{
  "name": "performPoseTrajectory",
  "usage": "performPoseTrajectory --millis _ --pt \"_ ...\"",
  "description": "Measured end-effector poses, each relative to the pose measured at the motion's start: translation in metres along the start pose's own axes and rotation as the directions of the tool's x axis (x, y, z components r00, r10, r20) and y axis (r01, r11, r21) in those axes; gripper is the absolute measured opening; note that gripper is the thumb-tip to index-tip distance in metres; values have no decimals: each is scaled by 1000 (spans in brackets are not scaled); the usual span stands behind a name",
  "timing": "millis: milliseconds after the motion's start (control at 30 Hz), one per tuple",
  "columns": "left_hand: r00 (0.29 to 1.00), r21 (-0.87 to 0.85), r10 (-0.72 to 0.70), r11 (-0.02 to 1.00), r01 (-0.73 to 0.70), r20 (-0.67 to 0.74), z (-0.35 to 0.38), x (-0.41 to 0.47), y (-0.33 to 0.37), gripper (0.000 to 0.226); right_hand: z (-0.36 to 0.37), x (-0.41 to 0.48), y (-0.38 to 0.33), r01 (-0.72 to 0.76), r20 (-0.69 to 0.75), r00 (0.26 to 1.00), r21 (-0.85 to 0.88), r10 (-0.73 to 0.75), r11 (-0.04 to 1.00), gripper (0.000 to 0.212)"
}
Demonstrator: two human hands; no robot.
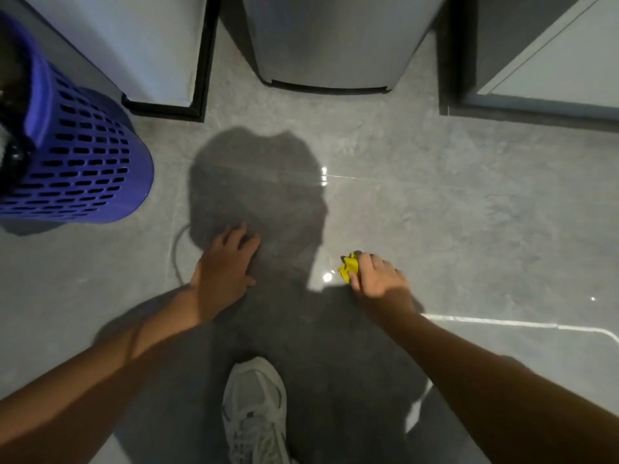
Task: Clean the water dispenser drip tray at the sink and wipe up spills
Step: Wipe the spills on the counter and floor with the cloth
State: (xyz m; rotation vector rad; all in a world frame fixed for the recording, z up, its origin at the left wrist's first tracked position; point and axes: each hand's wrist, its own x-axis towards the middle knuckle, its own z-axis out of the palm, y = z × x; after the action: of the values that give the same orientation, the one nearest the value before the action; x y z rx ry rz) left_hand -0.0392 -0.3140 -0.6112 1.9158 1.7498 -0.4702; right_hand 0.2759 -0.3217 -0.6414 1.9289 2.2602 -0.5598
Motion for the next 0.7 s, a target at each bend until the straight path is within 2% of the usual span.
performPoseTrajectory --millis 67,133,200,233,367,500,600,667,700 --pt "994 9 -33 999 32 100 -10 -17 12 89 -21 -30 8 -134 223 970 144 99 981 38" --pt "956 -43 -29 998 43 293 -28 -39 25 75 -48 -63 16 -307 397 895 219 203 926 34" --pt "881 -90 -7 994 56 473 -59 -64 39 67 -85 -95 18 -490 488 811 263 324 831 31" --pt "869 -105 -7 992 68 494 -77 -77 47 62 -105 -110 17 -555 513 777 284 366 782 32" --pt "893 -196 -49 969 151 447 -175 -138 79 47 -218 -167 -1 -661 537 725 364 431 656 15" --pt "891 -277 -52 941 195 450 -301 -211 106 40 -371 -211 -33 -747 607 651 405 456 527 18" --pt "892 -307 -32 933 188 450 -399 -274 127 39 -493 -246 -62 -770 635 636 489 438 410 17" --pt "897 -313 -3 937 157 442 -456 -312 141 38 -562 -270 -74 -774 643 632 557 433 302 17" --pt "901 -311 9 940 141 434 -482 -329 147 37 -592 -281 -79 -766 648 632 608 425 211 18"
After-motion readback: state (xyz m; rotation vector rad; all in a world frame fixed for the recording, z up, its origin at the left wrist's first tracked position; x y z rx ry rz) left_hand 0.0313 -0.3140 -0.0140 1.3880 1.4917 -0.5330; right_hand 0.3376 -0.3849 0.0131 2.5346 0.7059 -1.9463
